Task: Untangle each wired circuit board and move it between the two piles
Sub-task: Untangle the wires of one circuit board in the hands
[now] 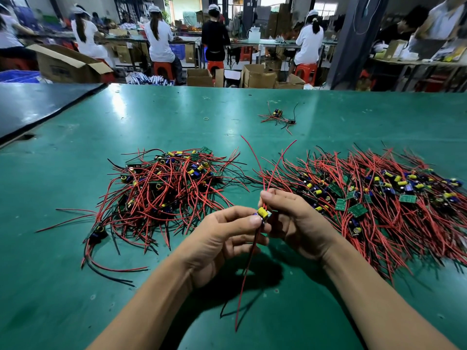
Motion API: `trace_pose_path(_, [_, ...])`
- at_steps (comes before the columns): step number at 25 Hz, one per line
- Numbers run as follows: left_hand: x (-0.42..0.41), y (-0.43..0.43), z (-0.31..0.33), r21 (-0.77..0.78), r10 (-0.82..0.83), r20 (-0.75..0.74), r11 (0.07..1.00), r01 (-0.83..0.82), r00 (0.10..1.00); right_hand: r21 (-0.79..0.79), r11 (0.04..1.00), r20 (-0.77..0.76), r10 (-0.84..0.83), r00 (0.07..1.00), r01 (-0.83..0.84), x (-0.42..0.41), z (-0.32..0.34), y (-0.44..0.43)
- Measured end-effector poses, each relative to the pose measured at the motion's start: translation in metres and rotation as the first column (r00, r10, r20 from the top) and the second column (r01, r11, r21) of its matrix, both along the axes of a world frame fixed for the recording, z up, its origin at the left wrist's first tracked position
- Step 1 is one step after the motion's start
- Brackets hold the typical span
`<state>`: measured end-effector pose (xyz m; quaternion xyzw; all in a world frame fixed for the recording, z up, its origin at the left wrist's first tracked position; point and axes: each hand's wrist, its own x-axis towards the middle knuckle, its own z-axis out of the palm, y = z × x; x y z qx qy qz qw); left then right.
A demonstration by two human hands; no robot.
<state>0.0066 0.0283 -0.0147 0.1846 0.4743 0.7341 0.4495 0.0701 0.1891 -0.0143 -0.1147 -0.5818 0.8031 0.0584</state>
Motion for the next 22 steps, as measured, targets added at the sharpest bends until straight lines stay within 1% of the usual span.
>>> trace_pose_path(6, [-0.002,0.003,-0.007,-0.076,0.164,-0.132,0.982,-0.175,0.978,0.084,0.987,0.002,-0.137,0.991,0.136,-0.007,-0.008,0.000])
trace_pose_path(8, [-0.004,0.004,-0.008,-0.077,0.210,-0.129,0.972,-0.221,0.969,0.069,0.982,0.000,-0.177,0.984,0.177,-0.009,-0.010,0.001])
trace_pose_path(10, [-0.004,0.004,-0.009,-0.088,0.212,-0.138,0.970,-0.225,0.967,0.051,0.981,0.005,-0.189,0.982,0.189,-0.009,-0.012,-0.001])
trace_pose_path(12, [-0.004,0.005,-0.010,-0.102,0.179,-0.164,0.975,-0.197,0.970,0.064,0.980,0.008,-0.190,0.982,0.189,-0.008,-0.014,-0.004])
trace_pose_path(14, [-0.003,0.005,-0.011,-0.105,0.157,-0.177,0.979,-0.177,0.972,0.123,0.976,-0.007,-0.182,0.983,0.181,-0.007,-0.017,-0.007])
trace_pose_path(16, [-0.005,0.006,-0.011,-0.121,0.169,-0.199,0.973,-0.195,0.965,0.206,0.963,-0.047,-0.168,0.985,0.174,-0.006,-0.017,-0.009])
trace_pose_path(18, [-0.005,0.005,-0.010,-0.154,0.178,-0.217,0.965,-0.214,0.960,0.253,0.955,-0.066,-0.140,0.988,0.153,-0.005,-0.017,-0.009])
trace_pose_path(20, [-0.004,0.006,-0.010,-0.188,0.170,-0.226,0.959,-0.215,0.959,0.240,0.964,-0.049,-0.101,0.994,0.110,-0.004,-0.016,-0.010])
trace_pose_path(22, [-0.003,0.007,-0.009,-0.194,0.161,-0.235,0.959,-0.209,0.959,0.195,0.979,-0.010,-0.060,0.998,0.061,-0.002,-0.017,-0.011])
